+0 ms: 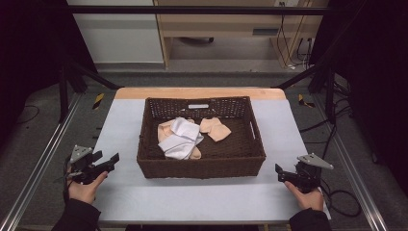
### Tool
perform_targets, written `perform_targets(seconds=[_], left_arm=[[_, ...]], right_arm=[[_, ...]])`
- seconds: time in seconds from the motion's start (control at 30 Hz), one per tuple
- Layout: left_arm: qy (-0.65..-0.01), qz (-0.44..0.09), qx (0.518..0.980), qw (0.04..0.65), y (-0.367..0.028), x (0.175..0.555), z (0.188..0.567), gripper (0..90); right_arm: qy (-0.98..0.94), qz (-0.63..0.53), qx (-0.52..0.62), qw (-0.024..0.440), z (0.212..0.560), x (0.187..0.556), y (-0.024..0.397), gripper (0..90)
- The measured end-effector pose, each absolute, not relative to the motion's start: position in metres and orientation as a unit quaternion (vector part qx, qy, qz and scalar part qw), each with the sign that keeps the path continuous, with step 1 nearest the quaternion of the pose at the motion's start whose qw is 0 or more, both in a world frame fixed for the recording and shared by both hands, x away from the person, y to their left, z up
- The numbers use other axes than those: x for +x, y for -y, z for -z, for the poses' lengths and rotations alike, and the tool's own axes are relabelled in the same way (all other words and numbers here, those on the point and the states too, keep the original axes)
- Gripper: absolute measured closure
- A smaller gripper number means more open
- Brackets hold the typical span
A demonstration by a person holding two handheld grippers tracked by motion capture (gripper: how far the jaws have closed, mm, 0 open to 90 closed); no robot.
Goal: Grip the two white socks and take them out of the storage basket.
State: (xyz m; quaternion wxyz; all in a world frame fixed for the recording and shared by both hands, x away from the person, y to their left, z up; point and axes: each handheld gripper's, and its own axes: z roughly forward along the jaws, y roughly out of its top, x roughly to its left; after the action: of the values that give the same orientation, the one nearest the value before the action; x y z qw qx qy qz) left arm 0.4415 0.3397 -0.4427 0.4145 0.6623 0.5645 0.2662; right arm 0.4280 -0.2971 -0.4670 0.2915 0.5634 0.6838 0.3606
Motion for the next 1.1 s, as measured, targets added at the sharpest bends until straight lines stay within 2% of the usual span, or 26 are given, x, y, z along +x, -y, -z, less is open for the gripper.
perform_targets(seconds=[0.47, 0.8, 1.1], left_arm=[[-0.534, -0.274, 0.641, 0.477, -0.329, 0.438, 0.402, 37.5], [-0.521, -0.277, 0.653, 0.475, -0.320, 0.441, 0.388, 38.0], [-0.512, -0.274, 0.643, 0.499, -0.316, 0.452, 0.364, 37.4]], right_arm=[[-0.678, -0.371, 0.563, 0.293, 0.464, 0.431, 0.294, 5.4], [-0.679, -0.374, 0.561, 0.291, 0.464, 0.433, 0.291, 5.8], [-0.686, -0.366, 0.559, 0.287, 0.466, 0.435, 0.289, 5.8]])
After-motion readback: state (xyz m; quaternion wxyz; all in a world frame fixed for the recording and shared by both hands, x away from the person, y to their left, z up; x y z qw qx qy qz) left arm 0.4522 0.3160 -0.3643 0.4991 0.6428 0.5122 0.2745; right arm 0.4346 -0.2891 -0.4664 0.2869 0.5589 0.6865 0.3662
